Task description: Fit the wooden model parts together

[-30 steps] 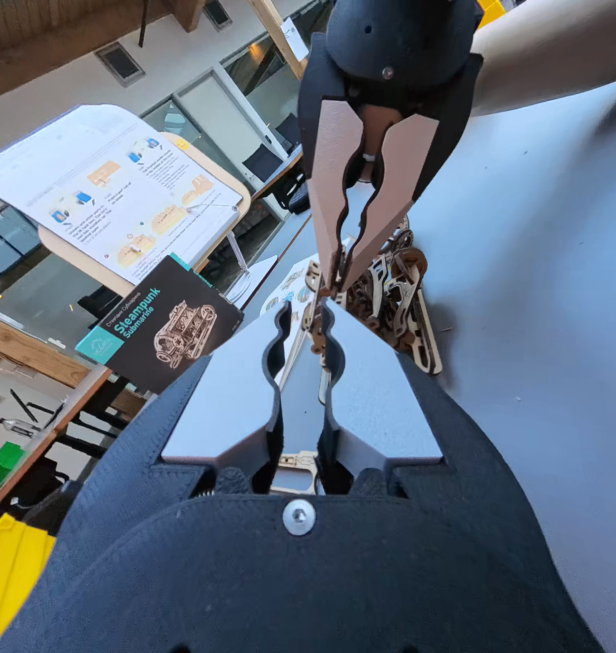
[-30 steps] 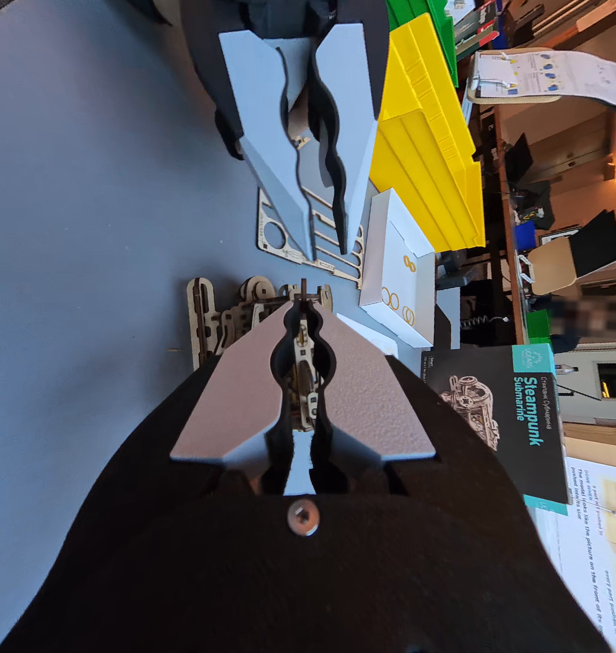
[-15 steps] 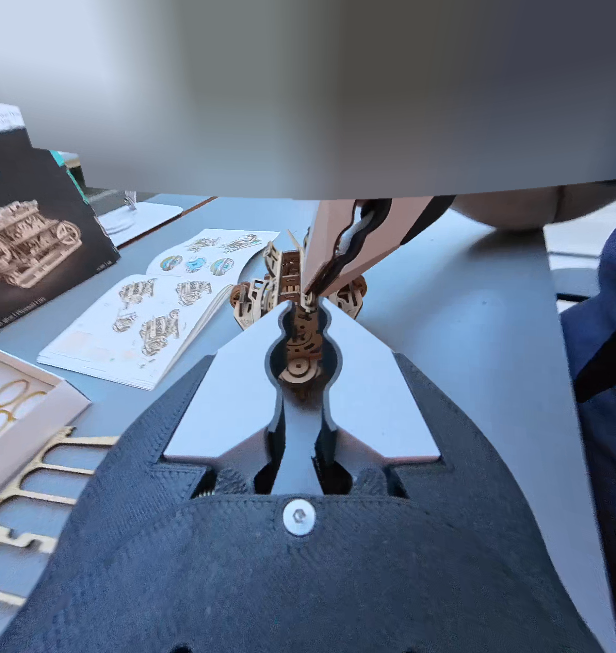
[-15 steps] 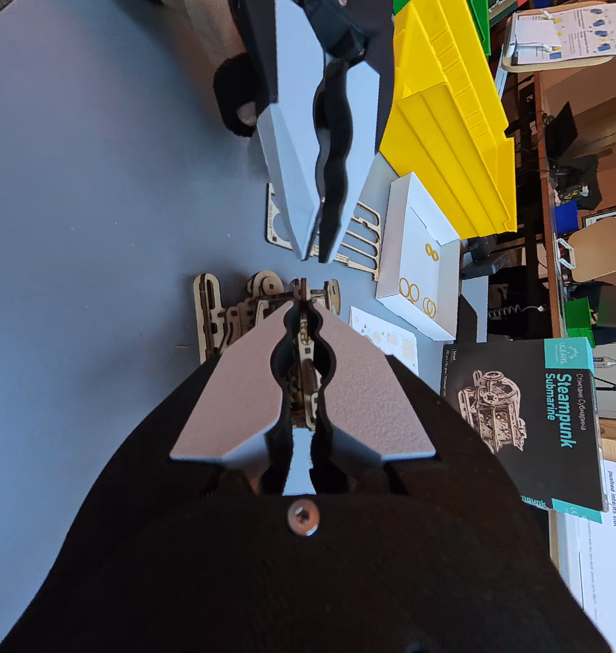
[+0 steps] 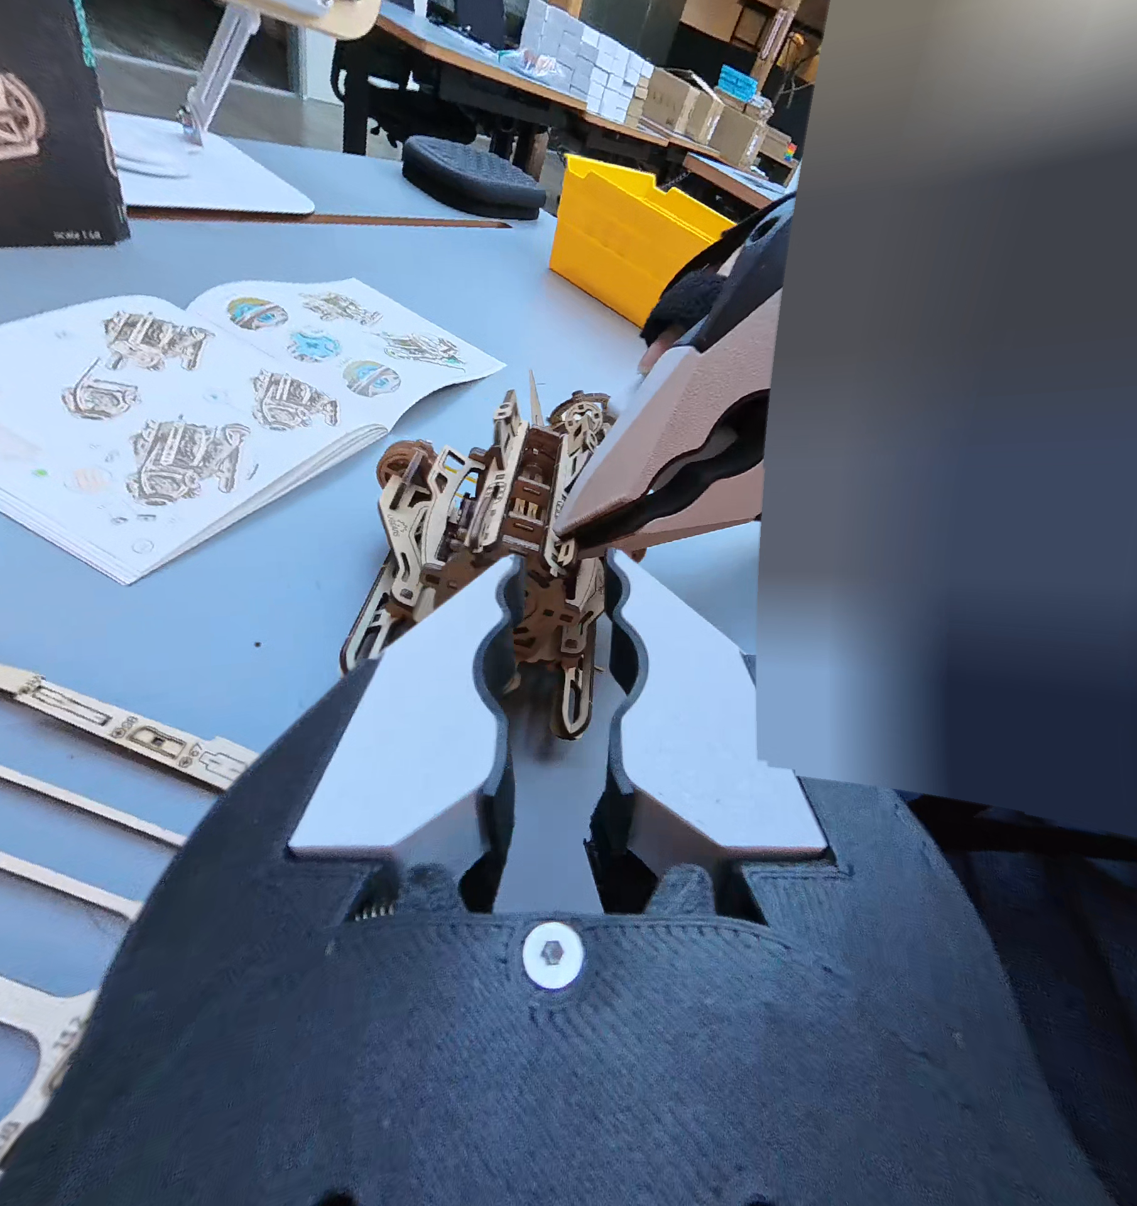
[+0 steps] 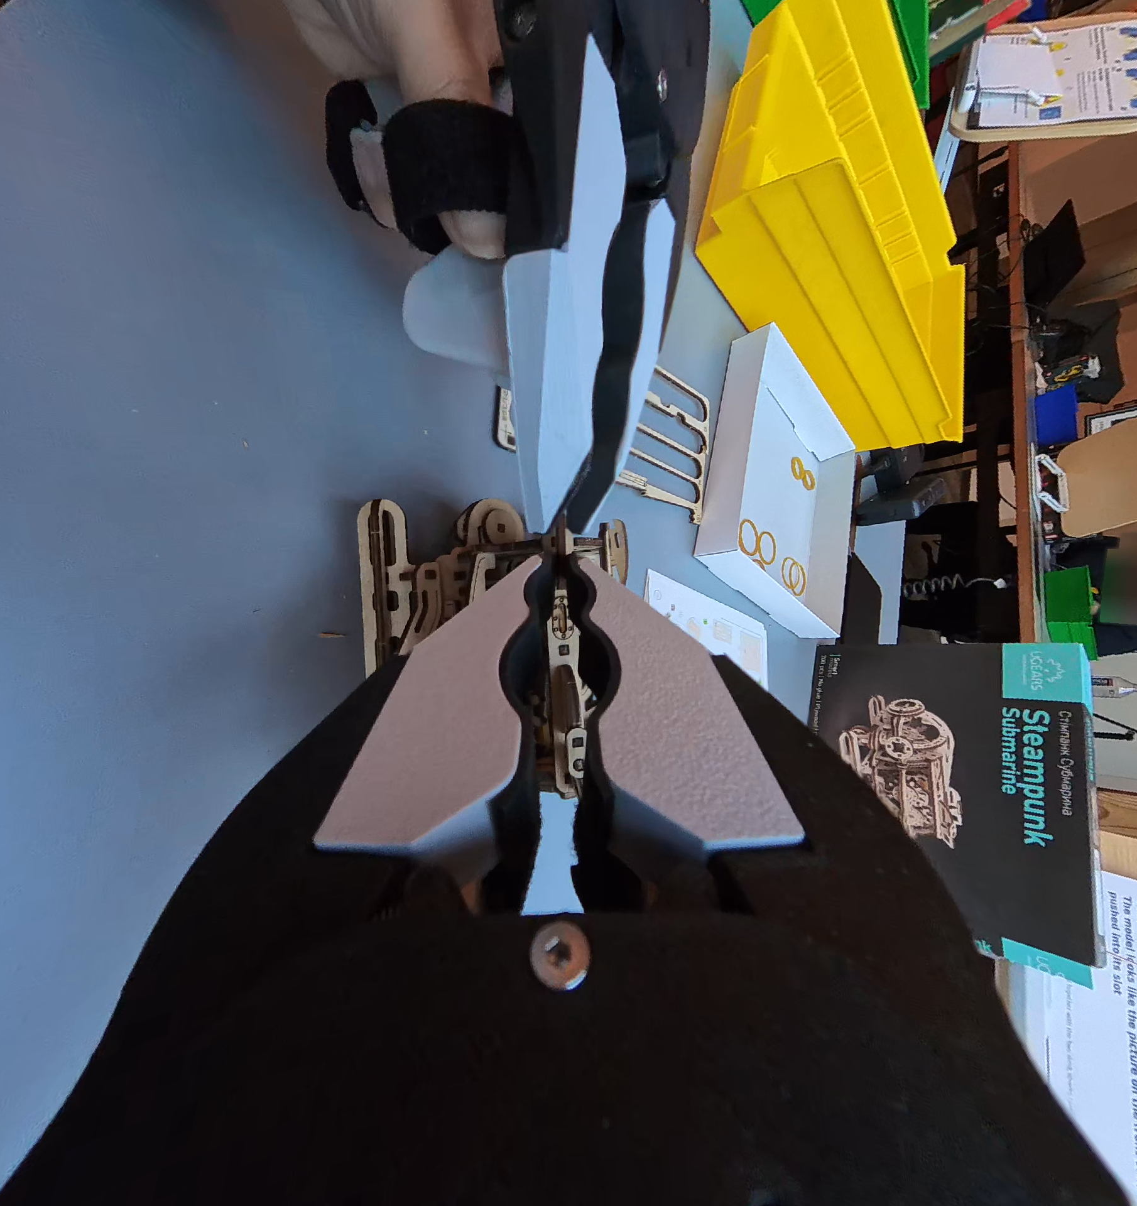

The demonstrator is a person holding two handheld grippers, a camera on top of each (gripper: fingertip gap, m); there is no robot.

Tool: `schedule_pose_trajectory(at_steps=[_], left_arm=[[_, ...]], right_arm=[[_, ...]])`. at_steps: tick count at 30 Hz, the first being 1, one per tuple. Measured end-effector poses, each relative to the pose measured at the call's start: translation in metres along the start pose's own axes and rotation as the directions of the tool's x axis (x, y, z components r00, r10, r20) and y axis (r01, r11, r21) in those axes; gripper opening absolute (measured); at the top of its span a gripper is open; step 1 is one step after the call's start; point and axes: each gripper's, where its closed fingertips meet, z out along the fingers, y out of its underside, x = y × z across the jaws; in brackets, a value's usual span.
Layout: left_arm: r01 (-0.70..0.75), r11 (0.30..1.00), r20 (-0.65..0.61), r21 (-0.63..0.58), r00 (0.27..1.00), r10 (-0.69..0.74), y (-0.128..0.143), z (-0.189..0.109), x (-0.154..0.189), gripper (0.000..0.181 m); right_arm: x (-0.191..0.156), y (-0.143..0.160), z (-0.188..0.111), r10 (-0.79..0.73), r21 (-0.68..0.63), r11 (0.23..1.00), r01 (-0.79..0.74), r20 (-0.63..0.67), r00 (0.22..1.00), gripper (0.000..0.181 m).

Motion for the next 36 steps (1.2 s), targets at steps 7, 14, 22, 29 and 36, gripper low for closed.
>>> schedule_pose_trajectory(at_steps=[7, 14, 22, 29, 36], left_arm=[[0.143, 0.99, -0.058, -0.003, 0.988, -0.143, -0.0007, -0.0011, -0.0004, 0.016], [0.308, 0.951, -0.119, -0.003, 0.944, -0.306, -0.0006, 0.0011, -0.0009, 0.014], [0.403, 0.915, -0.118, 0.011, 0.909, -0.399, -0.001, 0.0017, -0.0028, 0.009], [0.46, 0.887, -0.109, 0.021, 0.883, -0.456, -0.001, 0.0023, -0.0034, 0.007], [0.445, 0.895, -0.056, 0.023, 0.895, -0.443, -0.0018, 0.0032, -0.0048, 0.007]], right_arm=[[-0.0006, 0.0011, -0.0007, 0.028, -0.002, 1.0, -0.028, 0.032, 0.999, 0.001], [-0.0003, 0.0009, 0.0, 0.041, 0.003, 0.999, -0.041, 0.054, 0.998, 0.001], [-0.0001, 0.0009, 0.0002, 0.041, 0.008, 0.999, -0.042, 0.062, 0.997, 0.001], [0.0001, 0.0008, 0.0, 0.062, 0.03, 0.998, -0.064, 0.077, 0.995, 0.001], [0.0013, 0.0011, 0.0003, 0.067, 0.048, 0.996, -0.071, 0.076, 0.995, 0.001]])
